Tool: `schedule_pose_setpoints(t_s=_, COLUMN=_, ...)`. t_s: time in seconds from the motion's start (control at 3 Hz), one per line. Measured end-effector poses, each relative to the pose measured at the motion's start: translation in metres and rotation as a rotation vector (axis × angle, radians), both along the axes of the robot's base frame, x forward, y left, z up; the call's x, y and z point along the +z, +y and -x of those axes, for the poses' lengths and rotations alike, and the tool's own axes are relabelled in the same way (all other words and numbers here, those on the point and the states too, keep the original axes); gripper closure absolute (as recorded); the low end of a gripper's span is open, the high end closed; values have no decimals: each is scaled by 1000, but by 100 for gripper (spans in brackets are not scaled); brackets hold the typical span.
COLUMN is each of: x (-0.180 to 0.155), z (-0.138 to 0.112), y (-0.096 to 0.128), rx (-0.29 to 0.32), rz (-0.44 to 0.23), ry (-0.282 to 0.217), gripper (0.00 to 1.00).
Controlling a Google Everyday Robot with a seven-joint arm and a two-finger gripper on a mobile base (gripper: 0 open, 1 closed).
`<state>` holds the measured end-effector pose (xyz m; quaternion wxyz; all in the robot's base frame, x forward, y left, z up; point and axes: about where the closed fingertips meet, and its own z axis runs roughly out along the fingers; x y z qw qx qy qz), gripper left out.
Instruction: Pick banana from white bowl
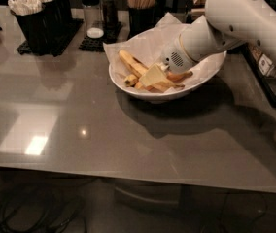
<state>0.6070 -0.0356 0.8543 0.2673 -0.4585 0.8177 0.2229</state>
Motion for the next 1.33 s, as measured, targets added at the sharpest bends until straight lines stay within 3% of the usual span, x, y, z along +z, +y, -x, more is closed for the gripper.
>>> schedule_pose_setpoints(t_s=0.33, x=4, z=0, y=0, rx=0, rz=-1, ry=1, gripper=86)
schedule_pose_setpoints(t_s=0.67, x=3, z=1, y=-1, rx=-19, rz=-24, ry=-10, gripper=100)
schedule_pose_setpoints(t_s=1.0, x=25, z=-1, y=-10, rx=-10, rz=-101, ry=-62, gripper=100)
schedule_pose_setpoints(t_s=1.33, x=62, z=0, y=-21, rx=32, rz=-141, ry=-155, gripper=100)
